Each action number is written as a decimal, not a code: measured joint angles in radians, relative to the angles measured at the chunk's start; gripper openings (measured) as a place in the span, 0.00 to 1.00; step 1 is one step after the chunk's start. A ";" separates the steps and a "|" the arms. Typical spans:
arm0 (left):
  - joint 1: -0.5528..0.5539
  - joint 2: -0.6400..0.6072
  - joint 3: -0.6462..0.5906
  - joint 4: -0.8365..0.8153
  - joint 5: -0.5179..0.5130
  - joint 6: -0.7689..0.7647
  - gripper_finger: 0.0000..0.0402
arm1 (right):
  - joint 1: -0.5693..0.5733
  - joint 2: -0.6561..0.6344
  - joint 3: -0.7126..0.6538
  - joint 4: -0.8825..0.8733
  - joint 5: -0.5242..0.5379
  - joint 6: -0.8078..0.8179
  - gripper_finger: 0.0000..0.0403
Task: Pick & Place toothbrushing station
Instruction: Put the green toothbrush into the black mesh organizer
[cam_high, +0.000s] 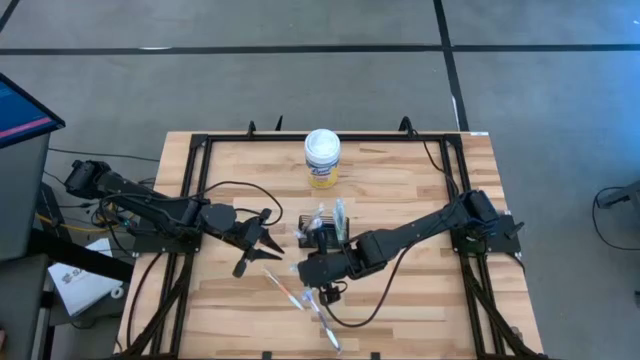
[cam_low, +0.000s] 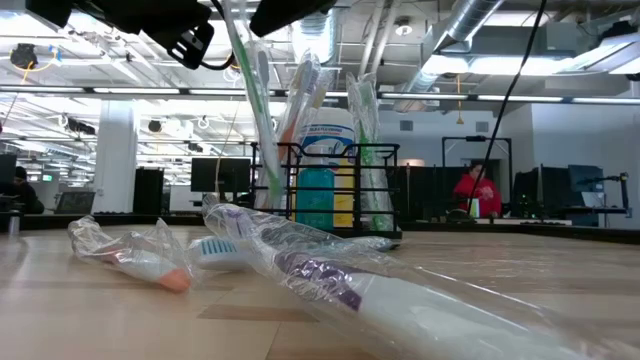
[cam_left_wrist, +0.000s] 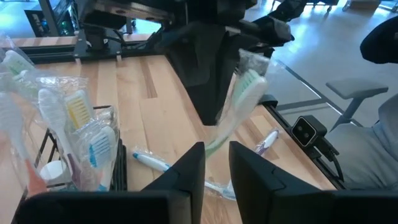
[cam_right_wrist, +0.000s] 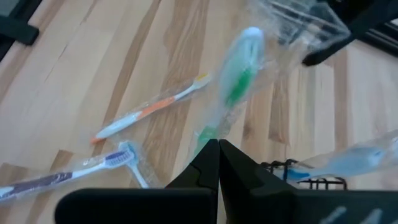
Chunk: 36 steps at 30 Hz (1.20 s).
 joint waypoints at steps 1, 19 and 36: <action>0.000 0.000 0.000 0.000 0.000 0.000 0.18 | -0.002 0.000 0.005 -0.001 -0.001 0.000 0.00; -0.035 0.066 0.000 0.114 -0.037 -0.003 0.44 | -0.031 0.000 0.067 0.010 -0.002 0.000 0.00; -0.045 0.109 0.000 0.238 -0.143 0.069 0.26 | -0.047 0.000 0.066 0.016 -0.003 0.010 0.00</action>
